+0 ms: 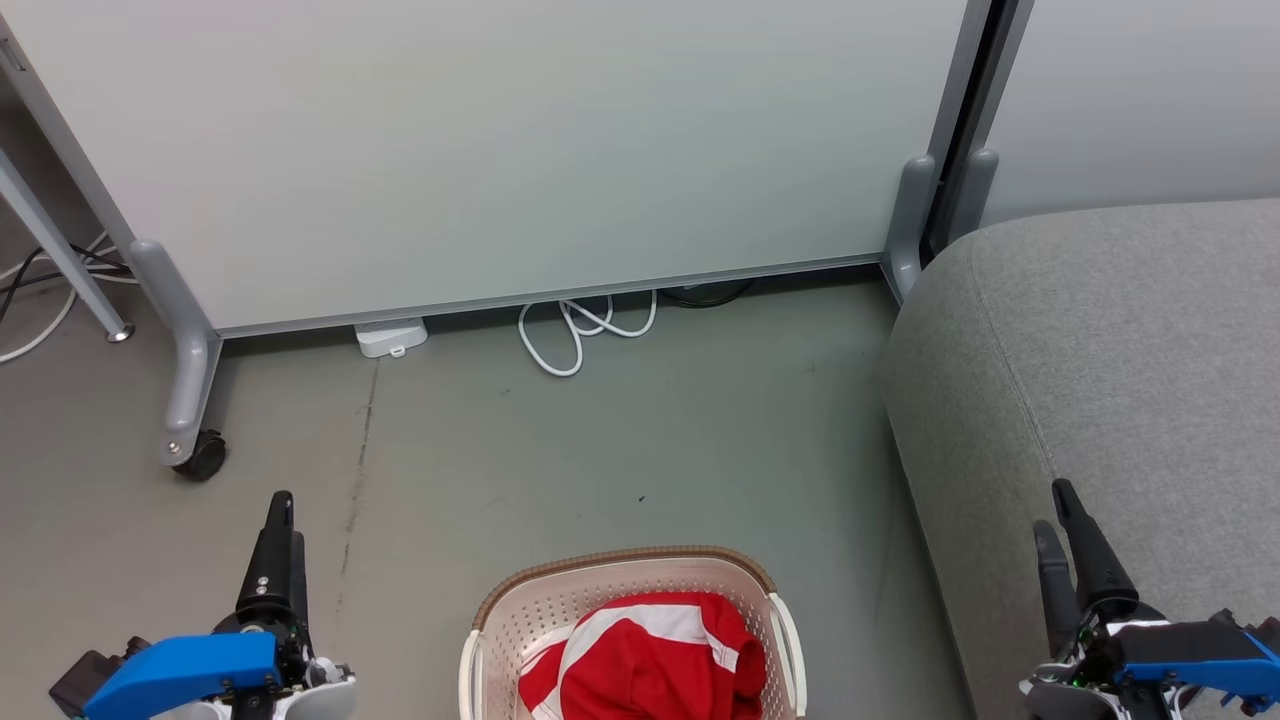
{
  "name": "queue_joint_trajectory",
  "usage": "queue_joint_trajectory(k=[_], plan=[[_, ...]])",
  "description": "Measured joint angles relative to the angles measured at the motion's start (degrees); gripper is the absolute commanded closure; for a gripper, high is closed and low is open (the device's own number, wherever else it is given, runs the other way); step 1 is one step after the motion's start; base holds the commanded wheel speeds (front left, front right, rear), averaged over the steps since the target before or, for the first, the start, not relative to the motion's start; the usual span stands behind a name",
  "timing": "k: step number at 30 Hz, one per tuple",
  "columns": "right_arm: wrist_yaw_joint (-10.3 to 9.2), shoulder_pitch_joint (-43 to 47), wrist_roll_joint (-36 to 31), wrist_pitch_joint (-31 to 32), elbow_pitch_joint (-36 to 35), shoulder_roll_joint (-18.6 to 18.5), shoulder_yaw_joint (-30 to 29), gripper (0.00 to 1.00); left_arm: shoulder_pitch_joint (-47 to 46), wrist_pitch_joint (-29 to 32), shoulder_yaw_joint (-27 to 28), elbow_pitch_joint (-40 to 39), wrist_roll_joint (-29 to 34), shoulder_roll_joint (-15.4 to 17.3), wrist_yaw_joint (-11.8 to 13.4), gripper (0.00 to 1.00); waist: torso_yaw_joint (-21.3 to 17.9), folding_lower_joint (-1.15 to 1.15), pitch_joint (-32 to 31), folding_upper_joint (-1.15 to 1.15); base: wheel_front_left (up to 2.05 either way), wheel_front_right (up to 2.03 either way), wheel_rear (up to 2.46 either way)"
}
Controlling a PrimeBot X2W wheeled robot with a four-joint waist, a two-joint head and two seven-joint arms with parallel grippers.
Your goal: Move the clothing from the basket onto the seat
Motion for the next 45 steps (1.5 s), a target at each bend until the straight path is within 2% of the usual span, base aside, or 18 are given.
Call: queue_joint_trajectory(k=[8, 11, 16, 34, 45], plan=[[0.0, -0.1, -4.8, -1.9, -0.8, 0.0, 0.4, 0.0, -0.2, -1.8, -0.5, -1.3, 7.1, 0.0, 0.0, 0.0, 0.1, 0.0, 0.1, 0.0, 0.0, 0.0, 0.0], [0.0, -0.1, -8.6, -2.9, -1.4, 0.0, 0.8, 0.0, -0.4, -2.8, -1.0, -2.1, 12.1, 0.0, 0.0, 0.0, 0.2, 0.0, 0.2, 0.0, 0.0, 0.0, 0.0], [0.0, -0.1, -12.9, -3.8, -2.0, 0.0, 1.3, 0.0, -0.4, -3.6, -1.6, -2.8, 17.0, 0.0, 0.0, 0.0, 0.3, 0.0, 0.3, 0.0, 0.0, 0.0, 0.0], [0.01, -0.2, -31.6, -7.5, -3.6, 0.0, 3.9, 0.0, -0.6, -7.4, -5.3, -4.8, 38.6, 0.1, 3.8, 0.0, 0.4, 0.0, 0.7, 0.0, 0.0, 0.0, 0.0], [0.01, -0.3, -40.3, -9.5, -3.5, -0.1, 5.1, 0.0, -0.9, -9.3, -7.4, -4.6, 48.7, 0.3, 5.4, 0.0, 0.7, 0.0, 0.8, 0.0, 0.0, 0.0, 0.0]])
